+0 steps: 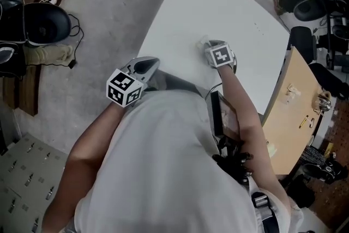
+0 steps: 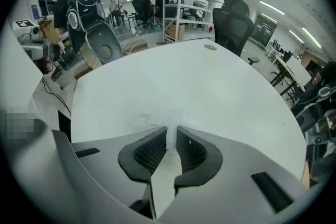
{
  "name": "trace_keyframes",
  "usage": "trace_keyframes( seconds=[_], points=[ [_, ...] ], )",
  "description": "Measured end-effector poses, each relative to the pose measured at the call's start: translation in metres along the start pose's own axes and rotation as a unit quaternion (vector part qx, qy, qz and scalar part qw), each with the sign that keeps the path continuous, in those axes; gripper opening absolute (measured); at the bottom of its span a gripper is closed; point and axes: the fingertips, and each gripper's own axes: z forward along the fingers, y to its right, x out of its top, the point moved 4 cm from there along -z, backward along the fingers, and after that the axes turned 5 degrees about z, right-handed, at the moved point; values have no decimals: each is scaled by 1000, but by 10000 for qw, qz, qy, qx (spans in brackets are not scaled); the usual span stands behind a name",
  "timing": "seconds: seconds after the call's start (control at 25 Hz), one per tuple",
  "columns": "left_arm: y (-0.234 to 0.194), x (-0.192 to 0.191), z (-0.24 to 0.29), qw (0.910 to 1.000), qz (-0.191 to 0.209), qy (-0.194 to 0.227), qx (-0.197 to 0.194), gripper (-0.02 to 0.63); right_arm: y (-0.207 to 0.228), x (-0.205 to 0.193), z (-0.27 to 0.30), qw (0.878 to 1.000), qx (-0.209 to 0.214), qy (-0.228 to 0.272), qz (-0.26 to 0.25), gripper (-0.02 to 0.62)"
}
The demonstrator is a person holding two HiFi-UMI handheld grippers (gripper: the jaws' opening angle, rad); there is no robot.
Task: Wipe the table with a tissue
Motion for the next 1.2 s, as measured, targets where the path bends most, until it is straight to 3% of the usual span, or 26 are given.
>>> trace_keyframes(
  seconds=[0.12, 0.28, 0.56, 0.72, 0.92, 1.2],
  points=[
    [5, -1, 6, 9999, 18, 6, -166, 6, 23, -37, -19, 9975, -242, -212, 628, 54],
    [12, 2, 16, 9992, 128, -12, -373, 6, 41, -76, -53, 9863, -221, 356, 1593, 54],
    [17, 12, 35, 9968, 303, -222, -704, 6, 62, -133, -84, 9603, -481, 935, 2584, 54],
    [19, 23, 56, 9935, 577, -414, -890, 6, 74, -133, -84, 9536, -382, 1032, 2802, 54],
    [45, 38, 89, 9906, 779, -537, -984, 6, 102, -119, -103, 9615, -330, 1281, 2409, 54],
    [99, 47, 153, 9861, 896, -786, -1155, 6, 156, -133, -114, 9641, -221, 1446, 2217, 54]
  ],
)
